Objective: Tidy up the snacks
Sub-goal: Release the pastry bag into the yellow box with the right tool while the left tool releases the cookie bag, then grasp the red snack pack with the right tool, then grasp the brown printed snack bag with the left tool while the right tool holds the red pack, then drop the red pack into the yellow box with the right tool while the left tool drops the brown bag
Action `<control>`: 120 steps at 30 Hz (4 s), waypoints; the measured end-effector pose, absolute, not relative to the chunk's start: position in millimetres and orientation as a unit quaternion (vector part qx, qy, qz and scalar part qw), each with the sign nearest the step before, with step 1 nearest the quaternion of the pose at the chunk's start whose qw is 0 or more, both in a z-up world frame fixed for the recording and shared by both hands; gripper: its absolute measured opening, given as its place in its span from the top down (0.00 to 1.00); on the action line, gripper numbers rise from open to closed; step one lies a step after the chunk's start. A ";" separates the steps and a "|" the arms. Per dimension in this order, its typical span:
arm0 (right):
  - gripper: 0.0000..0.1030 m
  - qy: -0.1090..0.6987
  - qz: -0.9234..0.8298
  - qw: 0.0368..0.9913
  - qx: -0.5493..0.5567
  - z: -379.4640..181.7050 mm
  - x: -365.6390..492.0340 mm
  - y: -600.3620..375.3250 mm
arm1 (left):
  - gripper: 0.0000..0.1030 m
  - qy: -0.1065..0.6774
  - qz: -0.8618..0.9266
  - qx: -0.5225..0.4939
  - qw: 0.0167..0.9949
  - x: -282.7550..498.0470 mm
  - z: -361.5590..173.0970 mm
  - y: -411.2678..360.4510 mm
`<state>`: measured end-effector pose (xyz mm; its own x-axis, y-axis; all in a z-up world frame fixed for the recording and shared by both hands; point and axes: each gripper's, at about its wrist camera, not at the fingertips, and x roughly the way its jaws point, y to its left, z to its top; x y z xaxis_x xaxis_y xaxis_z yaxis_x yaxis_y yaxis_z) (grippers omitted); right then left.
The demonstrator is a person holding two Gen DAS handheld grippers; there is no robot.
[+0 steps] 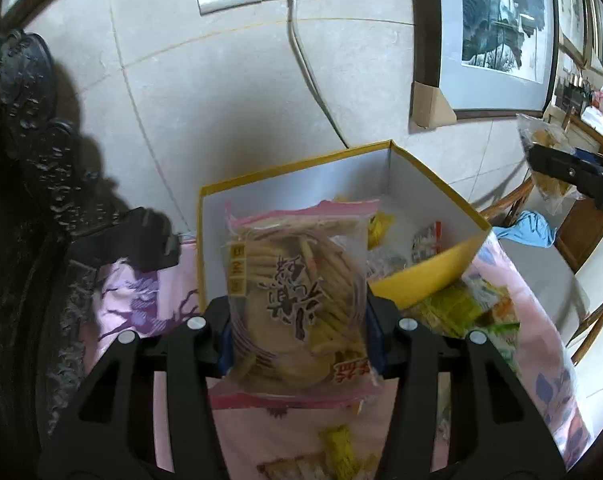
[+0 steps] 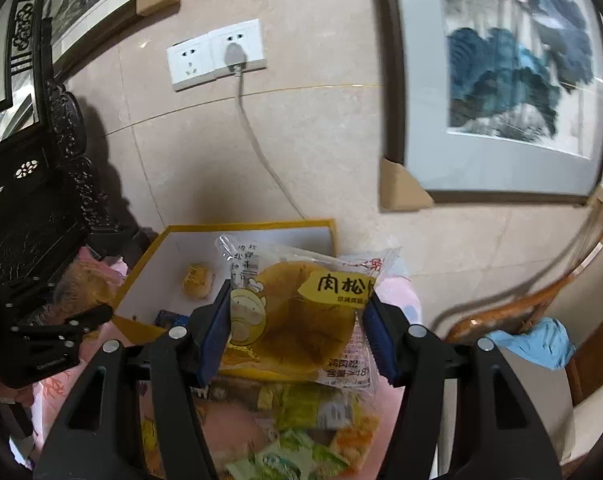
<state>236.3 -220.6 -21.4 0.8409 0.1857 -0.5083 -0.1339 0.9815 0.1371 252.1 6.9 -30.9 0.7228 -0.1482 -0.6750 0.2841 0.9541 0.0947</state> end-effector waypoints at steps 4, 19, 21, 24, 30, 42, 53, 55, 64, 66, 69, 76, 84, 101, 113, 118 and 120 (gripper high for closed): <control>0.41 0.265 0.092 0.959 0.029 -21.9 269.5 -201.6 | 0.51 0.351 -0.124 0.100 0.923 288.4 -39.8 0.9; 0.01 0.311 0.158 0.933 -0.084 -19.9 284.8 -155.8 | 0.02 0.398 -0.018 0.052 0.916 293.3 -49.0 41.2; 0.01 0.319 0.147 0.930 -0.111 -28.3 261.2 -154.7 | 0.02 0.399 -0.013 0.069 0.914 276.9 -48.7 40.5; 0.01 0.347 0.127 0.923 -0.109 -57.3 211.7 -160.7 | 0.02 0.407 -0.001 0.095 0.908 239.7 -58.4 42.6; 0.01 0.457 0.078 0.886 0.005 -133.3 125.7 -203.8 | 0.02 0.467 0.019 0.115 0.877 165.9 -99.8 51.0; 0.01 0.460 0.102 0.879 0.070 -179.2 58.6 -221.3 | 0.02 0.514 0.027 0.150 0.844 22.6 -127.9 59.8; 0.56 0.484 0.113 0.867 -0.043 -221.4 139.2 -159.4 | 0.02 0.514 0.048 0.106 0.850 -31.1 -121.6 58.3; 0.56 0.491 0.115 0.862 -0.049 -218.4 132.6 -157.5 | 0.02 0.512 0.025 0.088 0.854 -18.9 -122.1 47.5; 0.56 0.491 0.142 0.859 0.018 -186.8 77.6 -200.1 | 0.02 0.497 0.072 0.037 0.864 67.8 -144.2 -18.0; 0.56 0.489 0.137 0.861 0.014 -175.4 69.2 -215.0 | 0.02 0.510 0.068 0.031 0.857 88.2 -160.1 -35.2; 0.56 0.486 0.128 0.864 0.008 -156.6 60.4 -239.3 | 0.24 0.537 0.039 0.021 0.842 111.5 -188.3 -50.2; 0.56 0.506 0.157 0.848 -0.019 -149.1 69.6 -278.2 | 0.65 0.556 0.072 -0.016 0.828 126.1 -190.5 -45.2; 0.56 0.489 0.214 0.845 -0.027 -134.6 107.5 -285.6 | 0.67 0.561 0.100 -0.007 0.821 114.9 -171.9 -41.9; 0.56 0.420 0.188 0.887 0.032 -61.9 92.0 -253.3 | 0.67 0.462 0.003 0.065 0.884 101.2 -69.9 -36.5; 0.56 0.236 0.152 0.958 0.057 40.9 146.5 -222.8 | 0.67 0.337 -0.005 0.058 0.940 159.9 23.0 -4.9; 0.56 0.227 0.159 0.960 0.049 59.3 207.9 -214.7 | 0.67 0.327 -0.004 0.070 0.942 208.3 37.0 7.5; 0.56 0.230 0.162 0.959 0.043 57.6 225.7 -205.1 | 0.67 0.331 0.003 0.092 0.939 231.9 32.1 9.0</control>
<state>225.7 -205.1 57.6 0.8417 0.3306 -0.4270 -0.2913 0.9438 0.1565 231.9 9.0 32.1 0.7804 0.0665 -0.6218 0.0549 0.9832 0.1741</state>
